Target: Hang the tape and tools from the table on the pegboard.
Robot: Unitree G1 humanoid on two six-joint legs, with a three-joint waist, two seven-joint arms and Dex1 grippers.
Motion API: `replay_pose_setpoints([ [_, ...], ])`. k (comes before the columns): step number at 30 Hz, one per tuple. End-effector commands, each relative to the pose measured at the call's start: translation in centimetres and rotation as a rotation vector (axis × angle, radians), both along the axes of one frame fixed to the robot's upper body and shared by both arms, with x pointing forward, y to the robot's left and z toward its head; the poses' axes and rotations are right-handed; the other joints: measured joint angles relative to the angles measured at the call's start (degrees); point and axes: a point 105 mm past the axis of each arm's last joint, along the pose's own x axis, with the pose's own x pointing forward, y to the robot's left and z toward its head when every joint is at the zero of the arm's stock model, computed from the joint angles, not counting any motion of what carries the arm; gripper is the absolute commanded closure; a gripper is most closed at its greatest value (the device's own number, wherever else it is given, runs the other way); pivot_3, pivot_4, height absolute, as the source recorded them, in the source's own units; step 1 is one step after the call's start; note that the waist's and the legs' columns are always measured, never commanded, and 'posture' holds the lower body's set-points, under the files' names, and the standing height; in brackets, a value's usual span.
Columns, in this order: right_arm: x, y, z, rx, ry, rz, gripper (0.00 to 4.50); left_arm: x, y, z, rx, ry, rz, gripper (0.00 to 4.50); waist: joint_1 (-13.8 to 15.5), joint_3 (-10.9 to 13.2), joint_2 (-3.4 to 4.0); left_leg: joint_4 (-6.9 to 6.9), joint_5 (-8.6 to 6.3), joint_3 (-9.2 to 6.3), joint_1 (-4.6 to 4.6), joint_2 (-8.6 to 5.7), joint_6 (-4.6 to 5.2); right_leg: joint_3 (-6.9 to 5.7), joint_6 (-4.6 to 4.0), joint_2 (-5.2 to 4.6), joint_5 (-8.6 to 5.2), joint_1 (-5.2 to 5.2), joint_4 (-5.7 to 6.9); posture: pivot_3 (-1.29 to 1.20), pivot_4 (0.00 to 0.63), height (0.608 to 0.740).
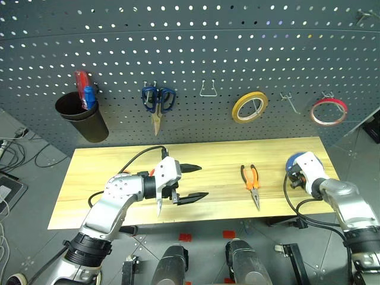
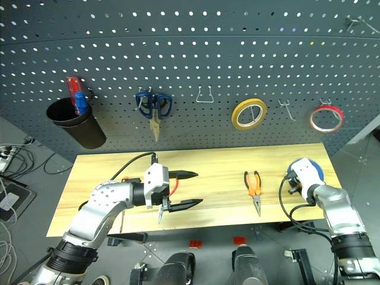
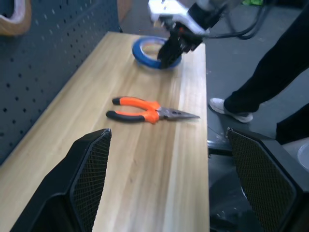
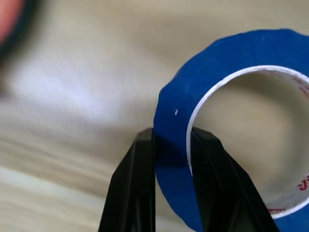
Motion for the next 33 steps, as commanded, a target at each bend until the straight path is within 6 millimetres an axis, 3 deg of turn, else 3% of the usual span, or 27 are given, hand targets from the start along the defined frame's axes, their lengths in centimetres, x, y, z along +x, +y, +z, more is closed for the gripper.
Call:
replay_pose_setpoints([
  [1, -1.8, 2.0, 4.4, -0.068, -0.196, 0.033, 3.80, 0.4, 0.7, 1.3, -0.051, -0.072, 0.035, 0.46, 0.0, 0.0, -0.02, -0.01, 0.00, -0.02, 0.00, 0.02, 0.00, -0.03, 0.00, 0.01, 0.00, 0.02, -0.01, -0.12, 0.235, 0.740],
  [5, -4.1, 6.3, 7.7, -0.161, -0.462, 0.112, 3.80, 0.9, 0.4, 2.5, -0.112, -0.172, 0.049, 0.46, -0.1, 0.0, -0.01, -0.03, -0.01, -0.05, 0.03, 0.04, 0.02, -0.04, 0.00, 0.04, 0.00, 0.02, 0.02, -0.13, 0.242, 0.740],
  [8, -4.5, 8.3, 9.8, -0.134, -0.607, 0.128, 3.80, 1.3, 0.0, 3.2, -0.150, -0.199, 0.043, 0.46, -0.7, 0.0, -0.03, 0.02, -0.01, 0.03, 0.10, 0.00, 0.02, 0.05, 0.06, 0.02, 0.05, 0.03, 0.10, -0.13, 0.244, 0.740],
  [13, -1.7, 8.2, 11.8, -0.010, -0.695, 0.060, 3.80, 1.7, -0.9, 3.9, -0.186, -0.205, 0.017, 0.46, -1.4, 0.0, -0.06, 0.03, 0.02, -0.02, 0.39, -0.01, 0.07, 0.01, 0.04, 0.07, 0.21, 0.34, 0.06, -0.13, 0.243, 0.740],
  [20, 3.0, 8.8, 11.8, 0.138, -0.672, 0.103, 3.80, 1.9, -1.7, 3.8, -0.188, -0.196, 0.019, 0.46, -1.7, 0.0, -0.06, -0.05, 0.06, 0.00, 0.28, 0.03, 0.03, 0.02, 0.03, 0.21, 0.21, 0.19, -0.04, -0.12, 0.242, 0.740],
  [24, 4.1, 9.5, 11.1, 0.215, -0.636, 0.121, 3.80, 2.0, -1.3, 3.6, -0.175, -0.191, 0.041, 0.46, -1.8, 0.0, -0.06, -0.06, 0.07, 0.06, 0.18, 0.04, 0.01, 0.09, 0.02, 0.21, 0.21, 0.03, 0.01, -0.10, 0.238, 0.740],
  [25, 4.0, 9.5, 10.9, 0.221, -0.632, 0.120, 3.08, 2.1, -1.1, 3.5, -0.168, -0.190, 0.050, 0.46, -1.8, 0.0, -0.06, -0.06, 0.07, 0.05, 0.19, 0.06, 0.02, 0.09, 0.02, 0.22, 0.21, 0.03, 0.02, -0.10, 0.238, 0.740],
  [26, 3.9, 9.4, 10.6, 0.222, -0.624, 0.118, 2.92, 2.2, -0.9, 3.5, -0.162, -0.189, 0.059, 0.46, -1.8, 0.0, -0.06, -0.06, 0.07, 0.04, 0.18, 0.06, 0.02, 0.08, 0.02, 0.22, 0.21, 0.03, 0.03, -0.10, 0.238, 0.740],
  [33, 0.8, 9.3, 6.9, 0.196, -0.482, 0.079, 0.65, 2.5, 2.0, 1.6, -0.040, -0.136, 0.100, 0.46, -1.6, 0.0, -0.05, -0.06, 0.06, -0.02, 0.19, 0.09, 0.04, 0.07, 0.02, 0.20, 0.21, 0.04, 0.04, -0.10, 0.234, 0.740],
])
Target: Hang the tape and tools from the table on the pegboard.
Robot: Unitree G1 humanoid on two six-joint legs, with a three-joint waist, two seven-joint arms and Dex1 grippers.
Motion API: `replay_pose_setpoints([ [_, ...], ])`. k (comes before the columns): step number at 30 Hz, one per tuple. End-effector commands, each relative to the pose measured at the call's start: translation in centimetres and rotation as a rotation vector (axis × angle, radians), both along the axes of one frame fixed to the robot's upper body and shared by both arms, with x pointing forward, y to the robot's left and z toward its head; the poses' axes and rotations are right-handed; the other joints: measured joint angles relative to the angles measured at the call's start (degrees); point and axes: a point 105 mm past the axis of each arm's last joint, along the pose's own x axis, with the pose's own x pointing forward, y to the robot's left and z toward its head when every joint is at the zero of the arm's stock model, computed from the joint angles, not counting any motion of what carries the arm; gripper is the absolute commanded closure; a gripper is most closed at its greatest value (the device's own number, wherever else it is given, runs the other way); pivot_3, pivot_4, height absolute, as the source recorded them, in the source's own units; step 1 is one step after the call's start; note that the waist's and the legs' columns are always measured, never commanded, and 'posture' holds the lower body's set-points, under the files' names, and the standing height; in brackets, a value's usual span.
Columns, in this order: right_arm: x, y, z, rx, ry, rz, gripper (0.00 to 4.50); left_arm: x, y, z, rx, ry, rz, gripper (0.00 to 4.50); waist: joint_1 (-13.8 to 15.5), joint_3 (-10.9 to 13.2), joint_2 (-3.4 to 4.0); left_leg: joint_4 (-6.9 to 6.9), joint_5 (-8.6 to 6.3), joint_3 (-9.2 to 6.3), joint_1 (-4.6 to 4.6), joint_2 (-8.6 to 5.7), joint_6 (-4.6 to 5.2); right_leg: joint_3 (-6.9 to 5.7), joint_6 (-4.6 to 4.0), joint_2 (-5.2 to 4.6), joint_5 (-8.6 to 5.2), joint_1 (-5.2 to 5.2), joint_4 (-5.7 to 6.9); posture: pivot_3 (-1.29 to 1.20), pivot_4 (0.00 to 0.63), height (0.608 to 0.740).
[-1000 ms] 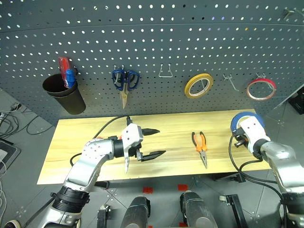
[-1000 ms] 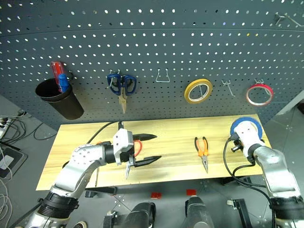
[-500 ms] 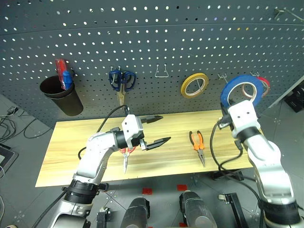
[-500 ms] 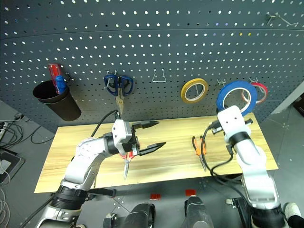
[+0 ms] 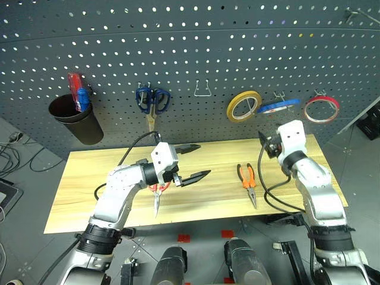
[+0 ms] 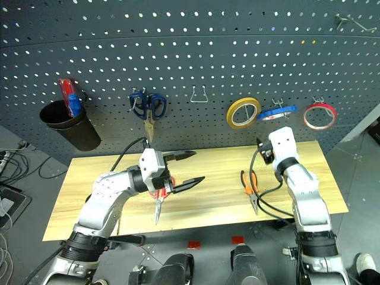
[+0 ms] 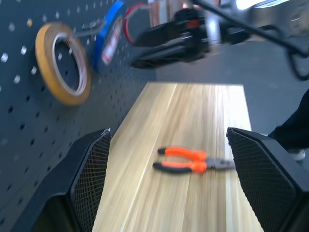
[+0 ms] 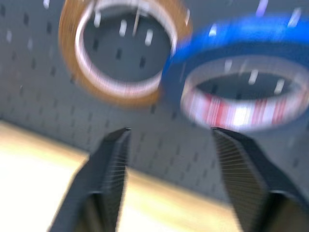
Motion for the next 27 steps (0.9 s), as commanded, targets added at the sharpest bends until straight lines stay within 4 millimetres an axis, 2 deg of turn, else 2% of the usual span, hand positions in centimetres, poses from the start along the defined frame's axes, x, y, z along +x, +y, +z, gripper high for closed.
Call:
replay_pose_setpoints([
  [1, -2.3, 0.8, -0.7, 0.013, 0.057, -0.005, 0.30, 0.0, 2.3, -1.3, 0.101, 0.036, 0.023, 0.46, 0.0, 0.0, 0.00, -0.01, 0.00, 0.01, 0.00, -0.01, 0.00, 0.01, 0.00, 0.00, 0.00, -0.01, 0.00, -0.10, 0.234, 0.740],
  [2, -3.0, 1.3, -1.7, 0.034, 0.116, -0.024, 0.02, 0.0, 3.3, -2.0, 0.148, 0.064, 0.026, 0.46, -0.1, 0.0, 0.01, -0.01, -0.01, 0.01, 0.00, -0.01, 0.02, 0.03, 0.00, 0.00, 0.00, -0.02, 0.02, -0.11, 0.239, 0.740],
  [4, -4.1, 2.3, -3.4, 0.082, 0.226, -0.057, 0.02, -0.2, 4.8, -3.0, 0.216, 0.109, 0.021, 0.46, -0.5, 0.0, 0.02, -0.02, -0.01, 0.01, 0.03, 0.00, 0.02, 0.06, 0.00, 0.05, 0.00, -0.07, 0.11, -0.11, 0.242, 0.740],
  [7, -5.0, 4.8, -4.9, 0.174, 0.373, -0.044, 0.02, -0.3, 6.0, -3.6, 0.274, 0.138, 0.011, 0.46, -0.6, 0.0, 0.02, -0.01, 0.01, 0.07, -0.05, -0.01, -0.02, 0.23, -0.07, 0.03, -0.04, -0.45, 0.55, -0.11, 0.245, 0.740],
  [13, -3.8, 7.0, -7.4, 0.228, 0.558, -0.148, 0.02, -0.4, 6.1, -3.7, 0.288, 0.153, -0.004, 0.46, -0.6, 0.0, 0.02, 0.01, 0.03, 0.05, -0.14, -0.04, -0.06, 0.21, -0.10, 0.00, -0.06, -0.58, 0.65, -0.11, 0.244, 0.740],
  [17, -2.2, 6.6, -9.0, 0.198, 0.583, -0.212, 0.02, -0.6, 5.6, -3.6, 0.283, 0.148, -0.014, 0.46, -0.6, 0.0, 0.02, -0.01, 0.04, 0.05, -0.14, -0.02, -0.06, 0.15, -0.10, 0.00, -0.06, -0.60, 0.64, -0.09, 0.240, 0.740],
  [20, -1.5, 5.6, -9.8, 0.167, 0.575, -0.244, 0.02, -0.6, 5.4, -3.6, 0.279, 0.144, -0.015, 0.46, -0.6, 0.0, 0.02, -0.01, 0.04, 0.07, -0.14, -0.03, -0.06, 0.16, -0.10, -0.01, -0.06, -0.62, 0.65, -0.09, 0.239, 0.740],
  [27, -1.4, 5.5, -11.6, 0.153, 0.613, -0.230, 0.02, -0.6, 5.3, -3.6, 0.271, 0.137, -0.006, 0.46, -0.8, 0.0, 0.02, -0.01, 0.04, 0.12, -0.14, -0.03, -0.06, 0.16, -0.10, 0.04, -0.06, -0.66, 0.72, -0.08, 0.236, 0.740],
])
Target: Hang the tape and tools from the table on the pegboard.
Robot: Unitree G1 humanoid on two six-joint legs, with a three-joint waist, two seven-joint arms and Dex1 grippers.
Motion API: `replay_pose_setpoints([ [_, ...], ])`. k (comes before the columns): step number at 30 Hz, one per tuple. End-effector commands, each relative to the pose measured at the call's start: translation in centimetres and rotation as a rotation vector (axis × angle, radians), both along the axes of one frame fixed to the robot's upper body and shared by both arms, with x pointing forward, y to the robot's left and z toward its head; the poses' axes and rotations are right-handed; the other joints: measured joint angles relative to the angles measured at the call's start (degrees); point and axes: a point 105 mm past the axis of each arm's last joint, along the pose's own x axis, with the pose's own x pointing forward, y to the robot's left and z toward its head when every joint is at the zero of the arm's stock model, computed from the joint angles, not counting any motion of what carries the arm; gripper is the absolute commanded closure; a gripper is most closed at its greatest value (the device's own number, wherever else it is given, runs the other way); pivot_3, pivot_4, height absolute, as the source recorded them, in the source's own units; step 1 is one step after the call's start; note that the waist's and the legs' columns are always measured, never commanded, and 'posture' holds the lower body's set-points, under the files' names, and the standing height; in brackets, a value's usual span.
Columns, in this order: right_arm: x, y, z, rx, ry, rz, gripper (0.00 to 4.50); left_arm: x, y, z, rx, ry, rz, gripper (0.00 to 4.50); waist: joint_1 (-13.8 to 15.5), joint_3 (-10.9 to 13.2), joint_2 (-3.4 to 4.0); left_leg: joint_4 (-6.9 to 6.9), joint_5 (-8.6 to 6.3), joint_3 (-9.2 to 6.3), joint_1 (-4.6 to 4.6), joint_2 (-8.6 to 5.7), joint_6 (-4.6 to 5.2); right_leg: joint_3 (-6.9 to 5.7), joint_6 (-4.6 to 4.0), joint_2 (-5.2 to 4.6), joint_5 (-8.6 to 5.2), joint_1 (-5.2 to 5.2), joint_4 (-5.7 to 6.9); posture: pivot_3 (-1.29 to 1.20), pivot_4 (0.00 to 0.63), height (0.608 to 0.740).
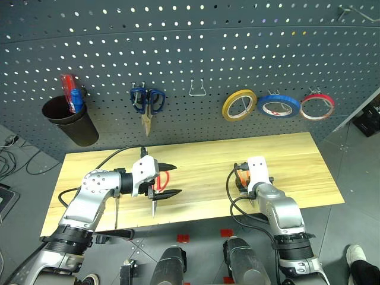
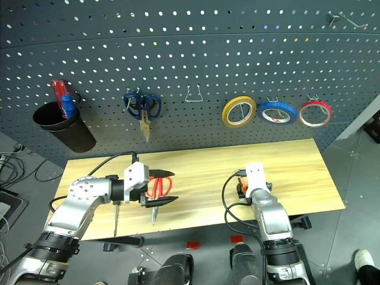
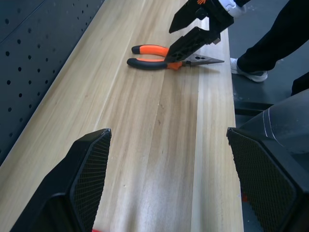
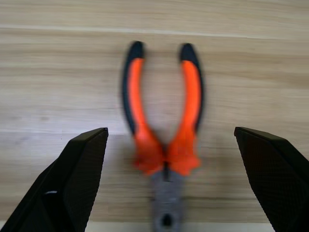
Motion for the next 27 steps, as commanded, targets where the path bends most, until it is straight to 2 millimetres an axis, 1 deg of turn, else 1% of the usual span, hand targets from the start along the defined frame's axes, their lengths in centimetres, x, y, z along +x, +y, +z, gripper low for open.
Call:
replay_pose_setpoints([
  [1, 0.1, 0.5, -0.4, 0.033, 0.001, 0.015, 0.02, -0.1, -0.4, 0.8, -0.004, -0.042, -0.013, 0.46, -0.1, 0.0, 0.00, 0.00, 0.00, 0.01, 0.00, 0.00, 0.00, 0.00, 0.00, 0.01, 0.00, 0.00, 0.01, -0.08, 0.236, 0.740],
  [3, 0.3, 0.2, -0.9, 0.044, 0.019, 0.008, 0.02, -0.1, -0.5, 0.7, -0.006, -0.044, -0.011, 0.46, -0.2, 0.0, 0.00, 0.00, 0.00, 0.02, 0.00, 0.01, 0.00, 0.00, 0.00, 0.01, 0.00, -0.01, 0.01, -0.08, 0.234, 0.740],
  [10, 1.7, -1.2, -1.5, 0.031, 0.047, 0.003, 0.02, 0.0, -0.6, 0.7, -0.013, -0.051, -0.005, 0.46, -0.4, 0.0, 0.00, 0.02, 0.00, 0.07, 0.00, 0.00, 0.00, 0.03, 0.00, -0.04, 0.00, -0.01, 0.02, -0.08, 0.229, 0.740],
  [13, 1.7, -1.8, -2.0, 0.029, 0.072, -0.006, 0.02, 0.1, -0.6, 0.7, -0.016, -0.054, -0.002, 0.46, -0.5, 0.0, 0.00, 0.02, 0.00, 0.07, 0.00, 0.00, 0.00, 0.01, 0.00, -0.02, 0.00, -0.01, 0.03, -0.08, 0.229, 0.740],
  [17, 1.3, -2.1, -2.8, 0.040, 0.120, -0.009, 0.02, 0.0, -0.7, 0.6, -0.020, -0.053, 0.002, 0.46, -0.6, 0.0, -0.03, 0.03, 0.00, 0.10, 0.01, 0.02, 0.00, 0.02, 0.00, -0.02, 0.00, -0.01, 0.04, -0.08, 0.226, 0.740],
  [20, 1.4, -1.8, -2.9, 0.052, 0.129, 0.003, 0.63, 0.0, -0.6, 0.4, -0.023, -0.053, 0.006, 0.46, -0.6, 0.0, -0.03, 0.04, 0.00, 0.10, 0.03, 0.02, 0.00, 0.03, 0.00, -0.03, 0.00, 0.01, 0.05, -0.09, 0.225, 0.740],
  [24, 1.7, -0.9, -2.8, 0.048, 0.125, 0.038, 1.96, 0.0, -0.5, 0.3, -0.044, -0.045, 0.024, 0.46, -0.6, -0.1, -0.07, 0.04, 0.00, 0.11, 0.03, 0.02, 0.00, 0.03, 0.00, -0.03, 0.00, 0.01, 0.05, -0.09, 0.222, 0.740],
  [25, 1.9, -0.7, -2.8, 0.041, 0.117, 0.048, 2.20, 0.0, -0.4, 0.4, -0.051, -0.045, 0.032, 0.46, -0.7, -0.1, -0.09, 0.04, 0.00, 0.11, 0.04, 0.02, 0.00, 0.03, 0.00, -0.02, 0.00, 0.01, 0.05, -0.09, 0.221, 0.740],
  [26, 2.2, -0.4, -2.3, 0.027, 0.088, 0.064, 2.24, 0.1, -0.2, 0.4, -0.063, -0.048, 0.051, 0.46, -0.7, -0.1, -0.11, 0.04, 0.00, 0.11, 0.04, 0.02, 0.00, 0.03, 0.00, -0.02, 0.00, 0.01, 0.05, -0.09, 0.221, 0.740],
  [27, 2.6, 0.2, -1.4, 0.017, 0.043, 0.088, 2.24, 0.1, 0.1, 0.5, -0.081, -0.047, 0.077, 0.46, -0.8, -0.1, -0.12, 0.04, 0.00, 0.11, 0.05, 0.02, 0.00, 0.03, 0.00, -0.02, 0.00, 0.01, 0.06, -0.09, 0.221, 0.740],
])
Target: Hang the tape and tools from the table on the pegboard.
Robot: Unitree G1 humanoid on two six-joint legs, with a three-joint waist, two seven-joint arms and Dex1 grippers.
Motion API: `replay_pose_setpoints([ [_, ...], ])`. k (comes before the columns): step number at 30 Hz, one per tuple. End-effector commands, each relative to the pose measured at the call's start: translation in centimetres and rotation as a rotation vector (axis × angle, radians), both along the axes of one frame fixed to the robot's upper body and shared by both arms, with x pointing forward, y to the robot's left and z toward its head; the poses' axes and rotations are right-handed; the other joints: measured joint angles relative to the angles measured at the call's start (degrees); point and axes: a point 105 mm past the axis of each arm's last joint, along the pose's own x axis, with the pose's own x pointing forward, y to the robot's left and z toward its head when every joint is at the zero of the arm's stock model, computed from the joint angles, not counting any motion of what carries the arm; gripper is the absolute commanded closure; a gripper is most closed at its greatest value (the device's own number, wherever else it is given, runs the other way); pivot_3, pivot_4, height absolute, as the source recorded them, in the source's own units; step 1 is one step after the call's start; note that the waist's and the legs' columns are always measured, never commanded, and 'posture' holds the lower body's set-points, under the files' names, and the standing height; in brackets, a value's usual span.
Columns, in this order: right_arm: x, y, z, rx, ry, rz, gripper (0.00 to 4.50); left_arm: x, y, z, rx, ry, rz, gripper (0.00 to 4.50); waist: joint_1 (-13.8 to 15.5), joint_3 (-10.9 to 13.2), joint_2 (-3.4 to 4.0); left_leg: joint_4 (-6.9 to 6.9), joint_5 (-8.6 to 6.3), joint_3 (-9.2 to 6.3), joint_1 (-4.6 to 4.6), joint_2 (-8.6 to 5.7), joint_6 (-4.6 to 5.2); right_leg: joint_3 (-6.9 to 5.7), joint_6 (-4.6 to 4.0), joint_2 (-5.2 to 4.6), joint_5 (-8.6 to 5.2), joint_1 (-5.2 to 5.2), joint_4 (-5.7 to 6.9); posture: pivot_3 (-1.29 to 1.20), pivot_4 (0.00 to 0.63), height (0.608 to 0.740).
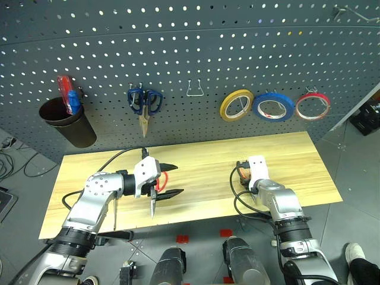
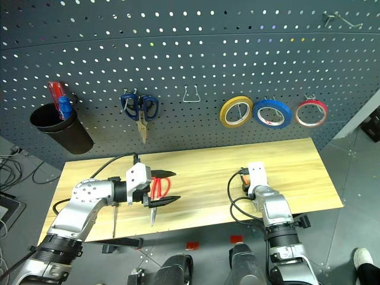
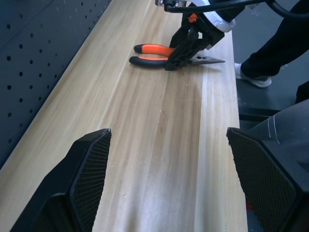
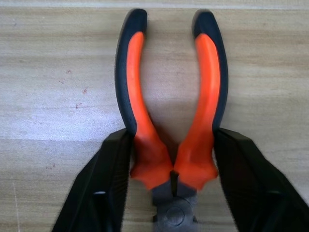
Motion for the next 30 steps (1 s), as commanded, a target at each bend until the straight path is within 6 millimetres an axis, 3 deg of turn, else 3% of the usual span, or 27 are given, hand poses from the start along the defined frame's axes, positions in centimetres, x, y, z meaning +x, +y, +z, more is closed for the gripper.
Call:
replay_pose_setpoints([
  [1, 0.6, 1.8, 1.5, -0.010, -0.086, 0.077, 2.24, 0.2, 0.8, 1.2, -0.065, -0.048, 0.069, 0.46, -0.1, 0.0, -0.01, 0.00, 0.00, 0.00, 0.01, 0.01, 0.00, 0.00, 0.00, 0.00, 0.00, 0.00, 0.01, -0.08, 0.221, 0.740],
  [5, -0.6, 5.8, 6.8, 0.119, -0.310, 0.229, 2.24, -0.4, 2.3, 1.3, -0.111, -0.039, 0.147, 0.46, -0.2, 0.0, 0.00, -0.03, 0.00, 0.04, -0.16, 0.10, -0.01, 0.04, 0.00, 0.00, 0.00, -0.27, 0.04, -0.06, 0.223, 0.740],
  [8, -2.7, 7.3, 10.6, 0.205, -0.499, 0.269, 2.25, -0.9, 2.7, 1.2, -0.143, -0.029, 0.181, 0.46, -0.1, 0.0, 0.01, -0.01, 0.17, 0.03, -0.61, 0.13, -0.31, 0.02, 0.00, 0.00, 0.00, -0.68, 0.10, -0.05, 0.222, 0.740],
  [12, -5.2, 8.6, 16.6, 0.320, -0.742, 0.309, 2.25, -0.6, 2.5, 2.9, -0.267, -0.071, 0.232, 0.46, 0.7, 0.0, 0.01, 0.08, 0.19, -0.07, -0.81, 0.07, -0.34, -0.05, -0.01, -0.05, 0.01, -0.79, 0.15, -0.04, 0.219, 0.740],
  [15, -6.0, 10.1, 20.8, 0.379, -0.900, 0.377, 2.25, -0.1, 2.4, 4.9, -0.376, -0.115, 0.267, 0.46, 1.5, 0.0, -0.02, 0.19, 0.18, -0.09, -0.80, 0.04, -0.32, -0.07, -0.03, -0.07, 0.03, -0.75, 0.16, -0.04, 0.223, 0.740],
  [22, -3.9, 13.5, 28.7, 0.381, -1.224, 0.477, 2.25, 0.8, 2.3, 9.1, -0.561, -0.191, 0.357, 0.46, 1.3, 0.0, -0.04, 0.32, 0.25, -0.10, -0.81, 0.02, -0.45, -0.12, -0.05, 0.00, 0.05, -0.75, 0.19, -0.02, 0.221, 0.740],
  [26, -2.8, 14.8, 31.5, 0.404, -1.336, 0.501, 2.25, 0.7, 1.9, 10.4, -0.552, -0.246, 0.362, 0.46, 1.4, 0.0, -0.06, 0.28, 0.29, -0.09, -0.81, 0.01, -0.51, -0.14, -0.05, 0.01, 0.05, -0.78, 0.17, 0.00, 0.216, 0.740],
  [30, -2.0, 16.3, 33.1, 0.390, -1.420, 0.534, 2.25, 0.9, 2.1, 10.3, -0.530, -0.272, 0.399, 0.46, 1.5, 0.0, -0.06, 0.31, 0.30, -0.09, -0.82, 0.00, -0.53, -0.13, -0.06, -0.02, 0.06, -0.77, 0.19, 0.03, 0.209, 0.740],
])
